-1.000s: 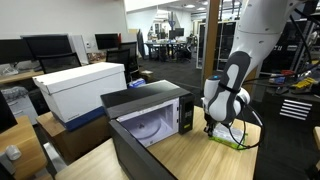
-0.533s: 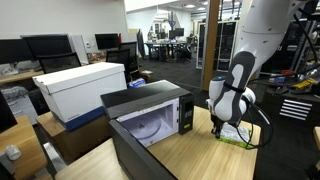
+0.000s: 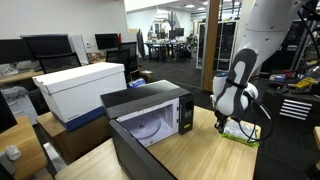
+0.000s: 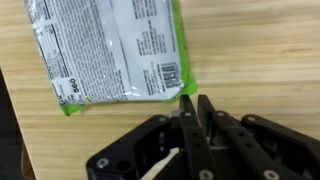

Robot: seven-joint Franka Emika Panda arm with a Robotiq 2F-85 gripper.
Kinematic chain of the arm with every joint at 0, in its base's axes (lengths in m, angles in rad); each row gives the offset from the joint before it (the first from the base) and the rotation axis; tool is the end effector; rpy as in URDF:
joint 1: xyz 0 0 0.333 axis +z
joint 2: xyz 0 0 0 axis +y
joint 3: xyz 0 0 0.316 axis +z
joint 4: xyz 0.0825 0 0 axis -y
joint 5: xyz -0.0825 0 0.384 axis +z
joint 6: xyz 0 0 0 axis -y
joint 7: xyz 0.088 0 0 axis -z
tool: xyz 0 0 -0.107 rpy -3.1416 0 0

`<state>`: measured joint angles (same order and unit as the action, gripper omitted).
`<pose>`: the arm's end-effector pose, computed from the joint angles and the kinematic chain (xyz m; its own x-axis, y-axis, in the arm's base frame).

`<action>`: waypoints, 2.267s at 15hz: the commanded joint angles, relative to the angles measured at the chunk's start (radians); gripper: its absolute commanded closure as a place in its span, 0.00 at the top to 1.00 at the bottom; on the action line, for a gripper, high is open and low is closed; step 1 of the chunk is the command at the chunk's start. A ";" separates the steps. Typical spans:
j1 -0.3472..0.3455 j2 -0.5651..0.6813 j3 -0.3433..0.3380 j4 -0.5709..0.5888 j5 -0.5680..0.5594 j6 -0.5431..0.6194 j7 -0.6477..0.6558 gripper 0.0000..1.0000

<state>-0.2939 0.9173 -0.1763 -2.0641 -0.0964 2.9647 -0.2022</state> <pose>0.4737 -0.2463 -0.0084 0.9926 -0.1088 -0.0536 -0.0999 -0.9841 0.1468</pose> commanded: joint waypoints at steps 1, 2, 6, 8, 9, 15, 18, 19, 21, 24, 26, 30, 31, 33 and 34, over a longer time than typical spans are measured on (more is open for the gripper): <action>0.072 -0.136 -0.016 -0.103 -0.013 0.027 0.036 0.44; 0.091 -0.170 -0.018 -0.117 -0.012 0.028 0.043 0.51; 0.121 -0.350 0.023 -0.213 -0.014 0.036 0.026 0.77; 0.126 -0.446 0.054 -0.252 -0.010 -0.005 0.015 0.90; 0.120 -0.488 0.076 -0.269 -0.003 -0.019 0.010 0.97; 0.049 -0.724 0.300 -0.413 0.119 -0.026 -0.092 1.00; 0.088 -0.700 0.311 -0.383 0.164 -0.013 -0.110 1.00; 0.087 -0.731 0.344 -0.405 0.201 -0.014 -0.145 1.00; 0.048 -0.768 0.404 -0.436 0.199 -0.013 -0.149 1.00; 0.035 -0.773 0.404 -0.442 0.199 -0.013 -0.162 1.00; 0.013 -0.741 0.463 -0.431 0.295 0.009 -0.226 1.00; -0.033 -0.742 0.697 -0.401 0.562 0.027 -0.451 1.00; -0.039 -0.742 0.741 -0.387 0.605 0.019 -0.498 1.00; -0.055 -0.734 0.817 -0.355 0.675 -0.003 -0.600 1.00; -0.063 -0.729 0.840 -0.342 0.695 -0.020 -0.641 1.00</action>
<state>-0.3055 0.1706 0.5802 -2.4432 0.5133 2.9793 -0.6887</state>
